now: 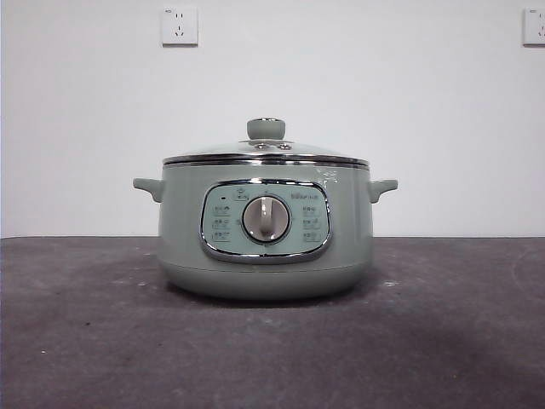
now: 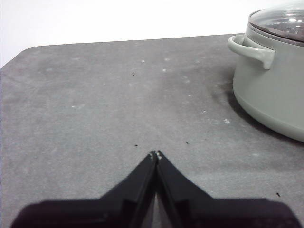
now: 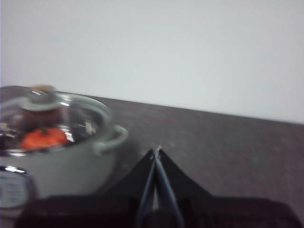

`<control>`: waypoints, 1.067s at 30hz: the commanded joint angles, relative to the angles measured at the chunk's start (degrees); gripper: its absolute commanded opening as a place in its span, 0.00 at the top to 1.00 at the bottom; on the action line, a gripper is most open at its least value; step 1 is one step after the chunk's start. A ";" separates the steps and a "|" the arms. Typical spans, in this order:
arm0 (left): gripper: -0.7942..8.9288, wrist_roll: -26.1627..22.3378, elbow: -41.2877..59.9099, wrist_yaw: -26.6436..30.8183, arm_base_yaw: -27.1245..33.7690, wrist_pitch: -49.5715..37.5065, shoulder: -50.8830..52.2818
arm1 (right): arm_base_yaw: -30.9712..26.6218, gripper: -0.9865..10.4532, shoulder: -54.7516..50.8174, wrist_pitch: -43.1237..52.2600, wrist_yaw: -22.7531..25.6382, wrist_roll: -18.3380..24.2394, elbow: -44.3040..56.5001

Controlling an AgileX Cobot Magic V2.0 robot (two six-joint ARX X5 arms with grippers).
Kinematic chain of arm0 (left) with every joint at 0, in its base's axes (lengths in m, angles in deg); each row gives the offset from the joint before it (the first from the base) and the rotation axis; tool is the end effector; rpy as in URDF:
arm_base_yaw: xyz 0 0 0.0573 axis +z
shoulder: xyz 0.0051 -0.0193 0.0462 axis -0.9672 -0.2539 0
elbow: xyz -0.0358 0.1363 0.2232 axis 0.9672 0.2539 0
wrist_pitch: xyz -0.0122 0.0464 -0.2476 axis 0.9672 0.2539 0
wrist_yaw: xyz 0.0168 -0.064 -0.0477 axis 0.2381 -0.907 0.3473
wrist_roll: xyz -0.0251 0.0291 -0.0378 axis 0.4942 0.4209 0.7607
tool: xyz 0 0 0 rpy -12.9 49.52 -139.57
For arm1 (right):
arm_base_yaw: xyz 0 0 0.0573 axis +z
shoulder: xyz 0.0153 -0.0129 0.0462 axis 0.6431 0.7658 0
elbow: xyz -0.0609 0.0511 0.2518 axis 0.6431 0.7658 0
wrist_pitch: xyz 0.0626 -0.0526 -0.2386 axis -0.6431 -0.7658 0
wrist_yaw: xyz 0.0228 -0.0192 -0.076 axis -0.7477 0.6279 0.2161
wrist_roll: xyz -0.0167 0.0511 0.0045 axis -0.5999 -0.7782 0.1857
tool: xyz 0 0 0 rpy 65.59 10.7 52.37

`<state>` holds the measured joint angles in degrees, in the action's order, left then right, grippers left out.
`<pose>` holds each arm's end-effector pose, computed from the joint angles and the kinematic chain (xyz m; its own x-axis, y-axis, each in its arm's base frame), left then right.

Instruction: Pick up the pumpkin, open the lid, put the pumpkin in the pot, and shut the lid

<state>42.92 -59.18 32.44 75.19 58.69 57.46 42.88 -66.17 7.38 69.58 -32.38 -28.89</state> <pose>0.0934 -0.0018 0.1532 0.9773 -0.0601 -0.2029 0.0654 0.9977 0.0195 0.0840 0.0088 0.2349 0.9770 0.2133 -0.0006 -0.2126 0.9737 -0.0824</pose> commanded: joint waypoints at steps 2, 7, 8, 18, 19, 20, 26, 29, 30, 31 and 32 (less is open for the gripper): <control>0.92 0.55 0.81 0.13 0.17 0.20 0.11 | -0.13 0.91 -2.89 3.52 4.02 -4.00 6.97; 0.92 0.55 0.81 0.13 0.17 0.20 0.11 | -0.11 0.91 -5.86 5.07 4.20 -6.49 13.92; 0.92 0.57 0.81 0.15 0.17 0.20 0.11 | -0.11 0.91 -6.29 5.11 4.02 -6.95 14.86; 0.92 0.55 0.81 0.15 0.17 0.20 0.11 | -0.11 0.91 -6.25 0.26 3.80 -7.65 16.13; 0.92 0.55 0.81 0.15 0.17 0.20 0.11 | -0.11 0.91 -6.23 0.17 3.87 -8.72 16.06; 0.92 0.55 0.81 0.15 0.17 0.20 0.11 | -0.11 0.91 -6.25 0.17 3.82 -9.64 16.06; 0.92 0.55 0.81 0.15 0.17 0.20 0.09 | -0.11 0.91 -6.23 0.15 3.85 -9.62 16.06; 0.92 0.55 0.81 0.15 0.17 0.20 0.11 | -0.11 0.91 -6.23 0.15 3.85 -9.62 16.06; 0.92 0.55 0.81 0.15 0.17 0.20 0.11 | -0.11 0.91 -6.23 0.15 3.85 -9.62 16.06; 0.92 0.55 0.81 0.15 0.17 0.20 0.11 | -0.11 0.91 -6.23 0.15 3.85 -9.62 16.06; 0.92 0.55 0.81 0.15 0.17 0.20 0.11 | -0.11 0.91 -6.23 0.15 3.87 -9.62 16.06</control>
<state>42.92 -59.18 32.44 75.19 58.69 57.46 42.88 -72.23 8.19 73.49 -41.28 -13.31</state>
